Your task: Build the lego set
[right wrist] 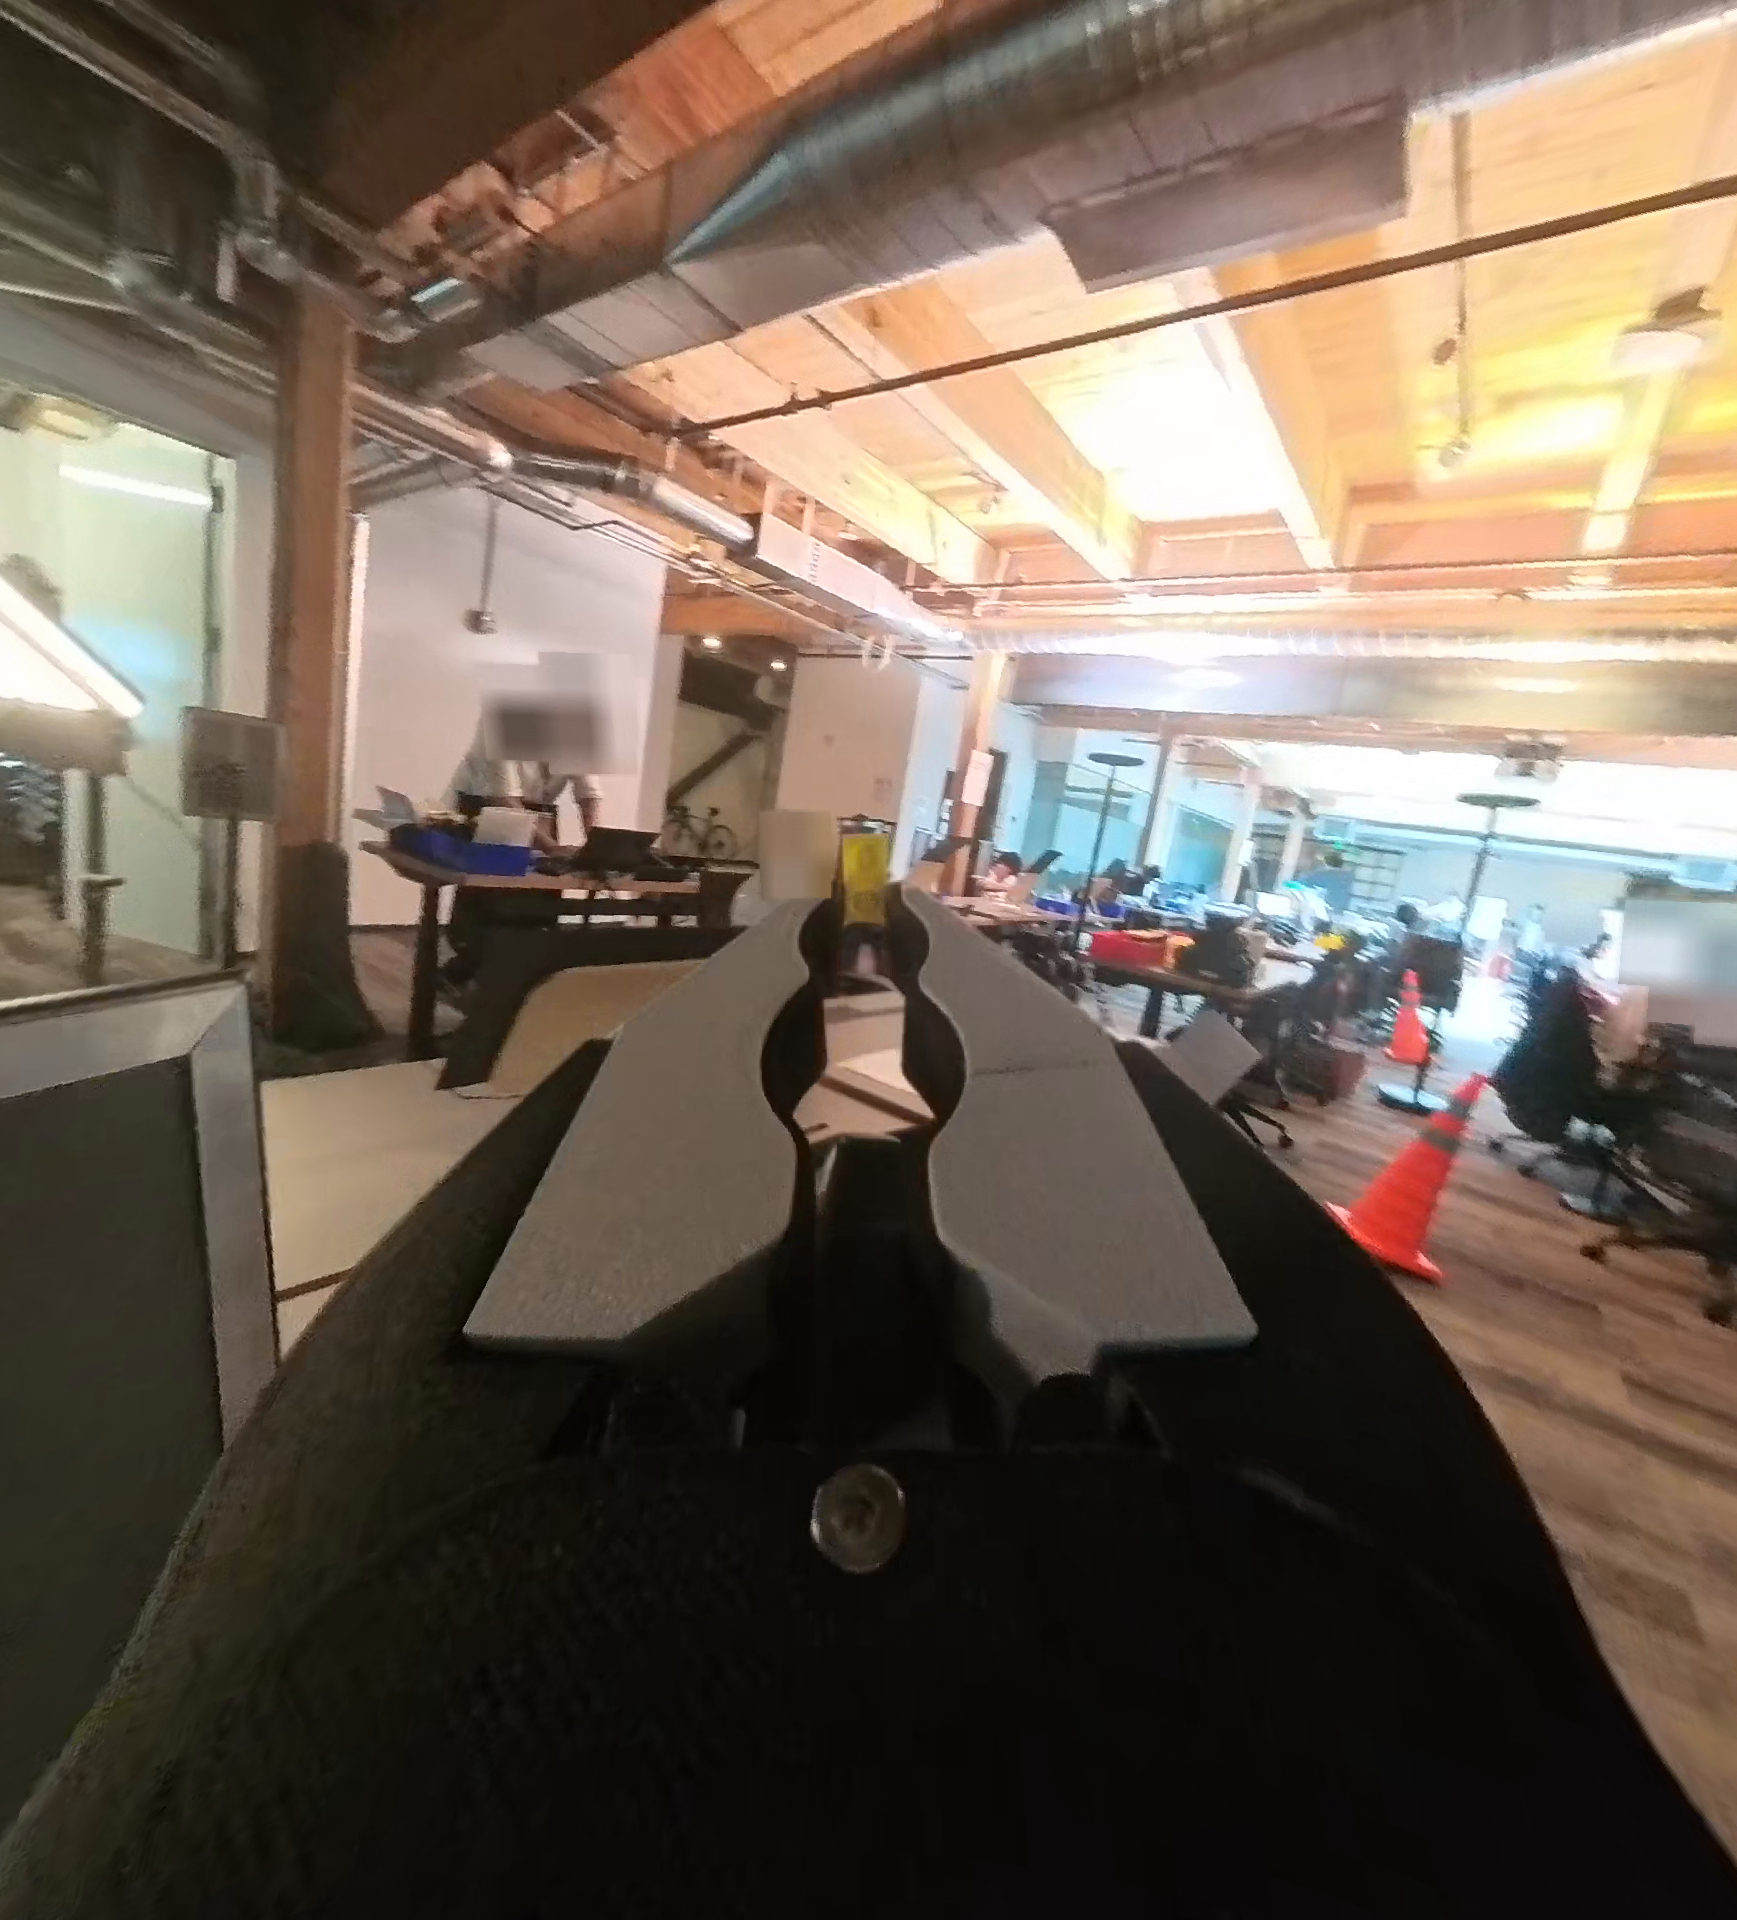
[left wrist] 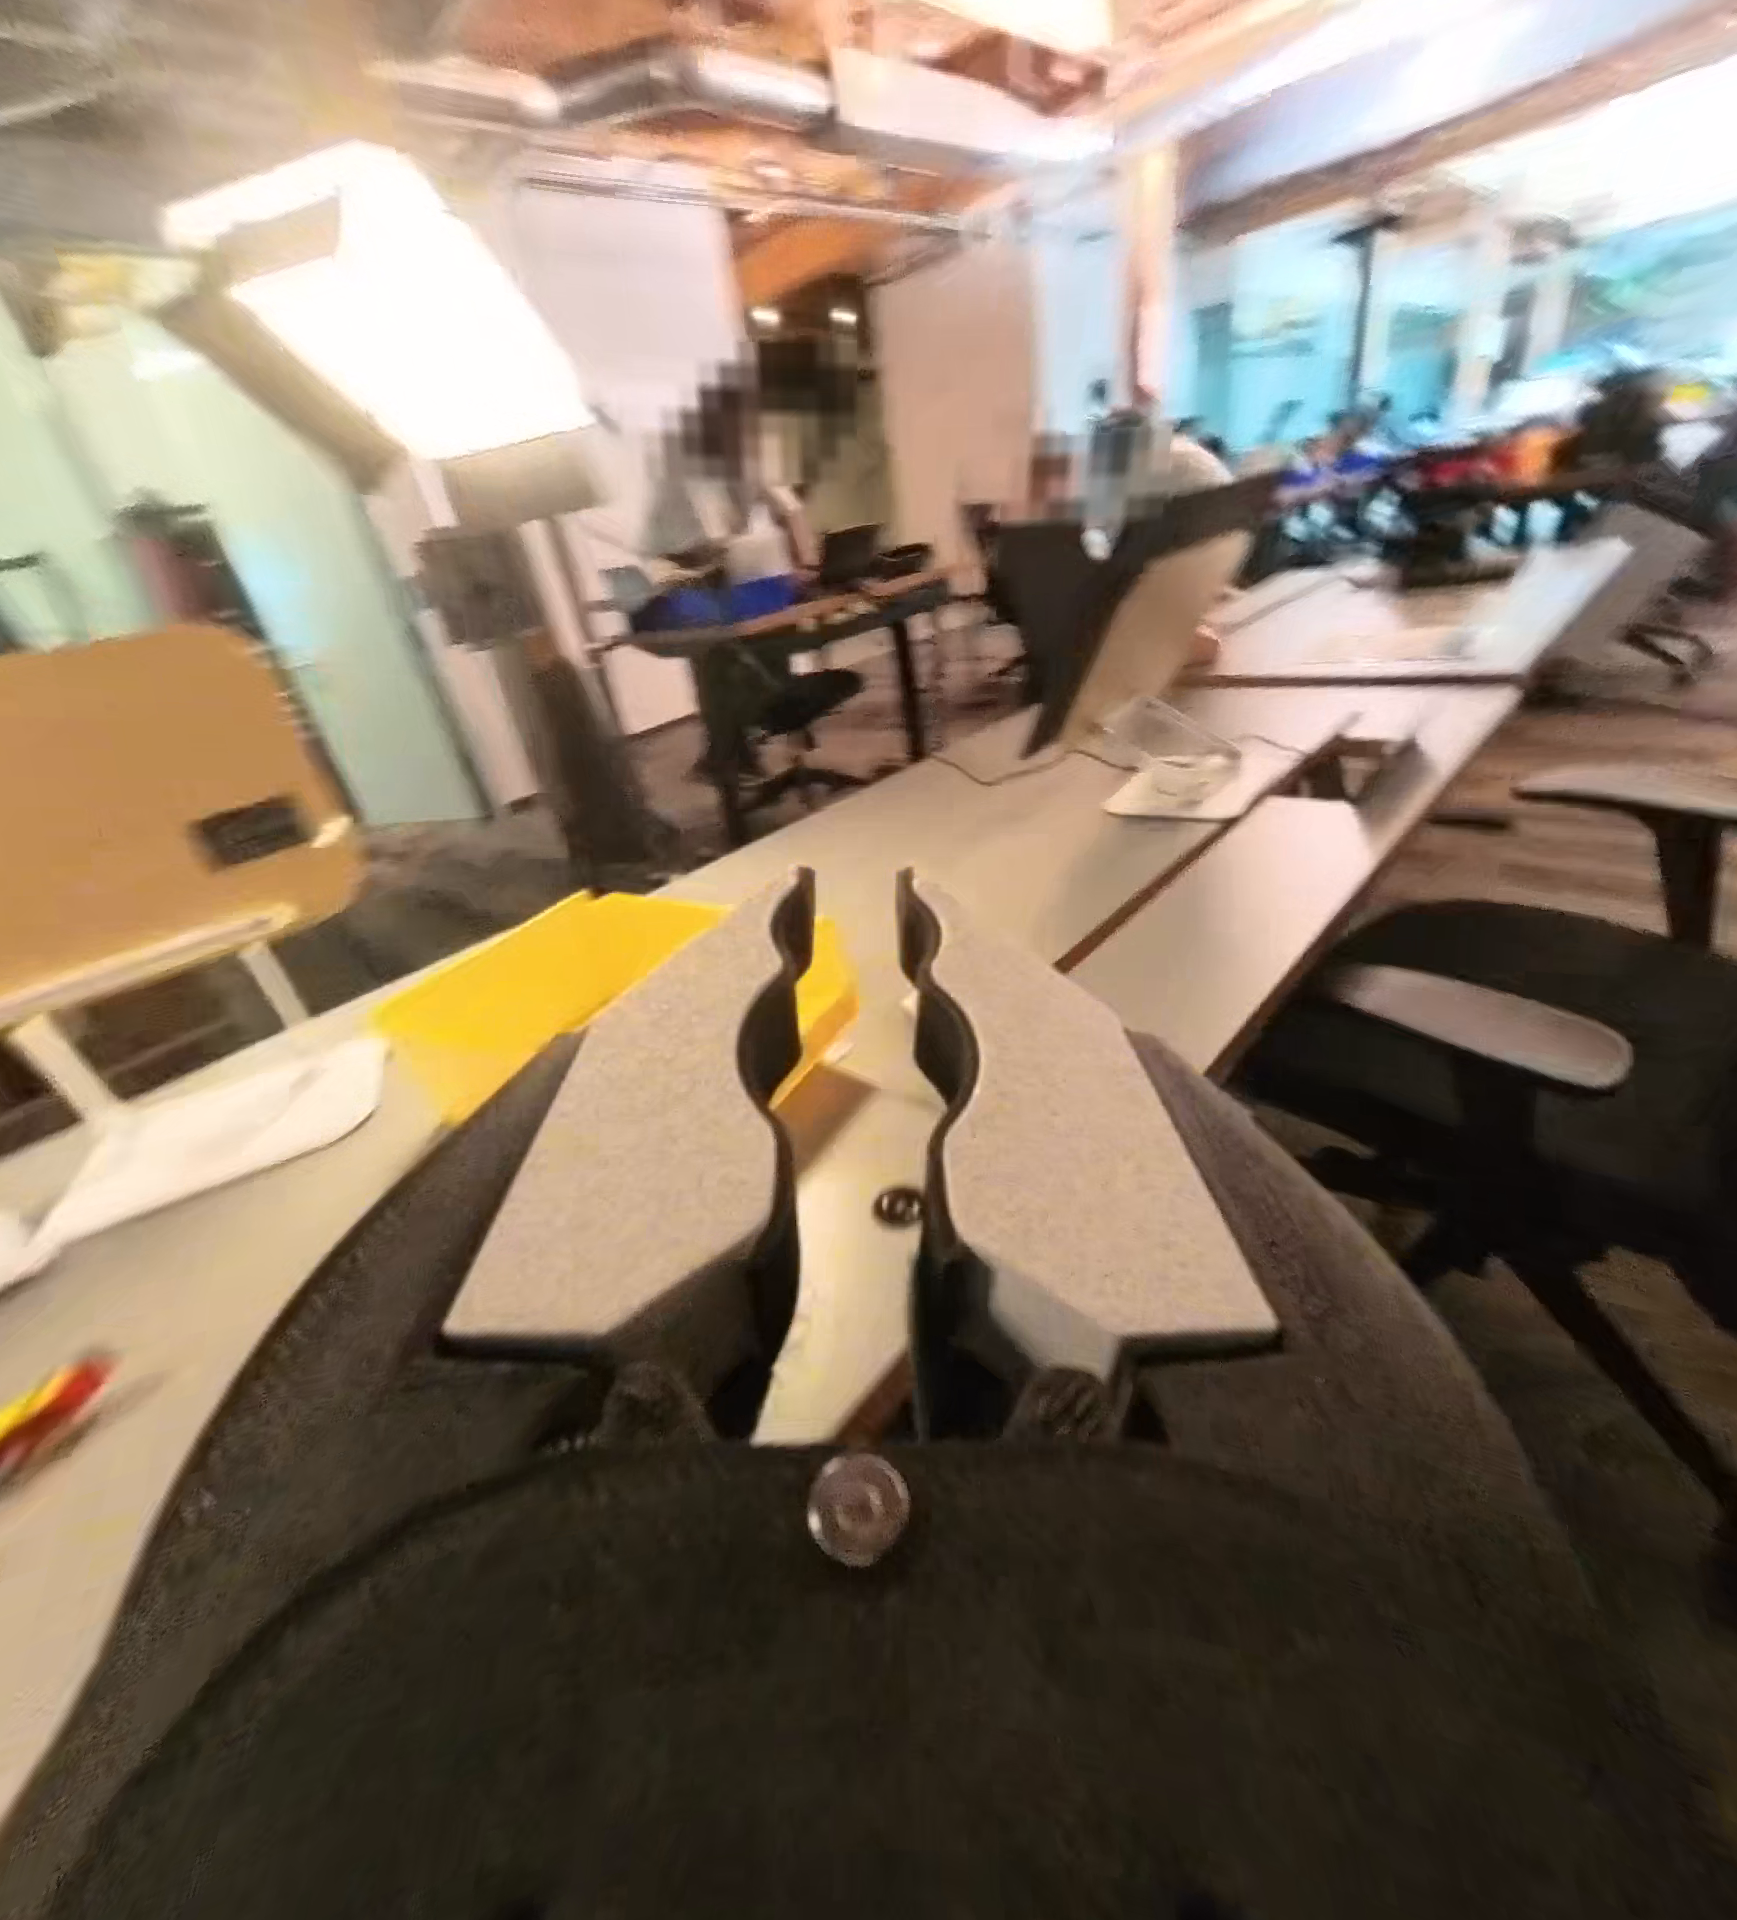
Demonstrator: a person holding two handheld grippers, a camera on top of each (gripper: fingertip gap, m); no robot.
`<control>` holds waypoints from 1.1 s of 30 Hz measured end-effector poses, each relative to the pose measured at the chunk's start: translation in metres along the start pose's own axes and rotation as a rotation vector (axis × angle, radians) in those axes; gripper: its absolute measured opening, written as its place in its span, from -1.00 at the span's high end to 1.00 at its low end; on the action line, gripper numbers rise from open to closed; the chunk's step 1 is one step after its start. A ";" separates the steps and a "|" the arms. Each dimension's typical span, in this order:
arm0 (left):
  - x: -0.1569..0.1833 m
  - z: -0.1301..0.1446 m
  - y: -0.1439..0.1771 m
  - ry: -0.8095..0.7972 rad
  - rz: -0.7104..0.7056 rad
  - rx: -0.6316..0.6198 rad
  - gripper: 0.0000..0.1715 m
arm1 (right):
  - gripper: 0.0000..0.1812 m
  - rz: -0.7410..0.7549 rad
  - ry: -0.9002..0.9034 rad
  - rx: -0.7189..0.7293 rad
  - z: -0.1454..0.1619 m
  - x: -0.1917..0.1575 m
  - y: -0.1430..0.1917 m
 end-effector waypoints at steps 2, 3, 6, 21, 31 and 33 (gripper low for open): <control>-0.002 0.015 -0.070 -0.022 0.070 -0.012 0.78 | 0.93 0.065 -0.011 -0.008 0.005 -0.014 0.003; -0.004 0.017 -0.101 0.005 0.082 0.014 0.77 | 0.94 0.093 -0.019 -0.007 0.007 -0.021 0.005; -0.004 0.019 -0.174 0.170 0.143 0.112 0.75 | 0.94 0.220 0.010 0.017 0.005 -0.047 0.017; -0.048 0.044 -0.208 0.066 0.848 0.763 0.71 | 0.94 0.773 0.372 0.143 0.043 -0.246 0.277; -0.219 0.072 -0.046 0.255 0.941 0.602 0.68 | 0.94 0.632 0.637 0.218 -0.042 -0.378 0.307; -0.249 0.075 -0.018 0.257 0.907 0.591 0.67 | 0.94 0.597 0.669 0.259 -0.047 -0.398 0.301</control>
Point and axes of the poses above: each gripper's, where its closed fingertips meet, y back along the fingers, z out of its underside, x = y × z across the jaws, the point moved 10 cm from there along y, back along the fingers, and after that the axes turned 13 degrees about x, right-handed, at the moved point
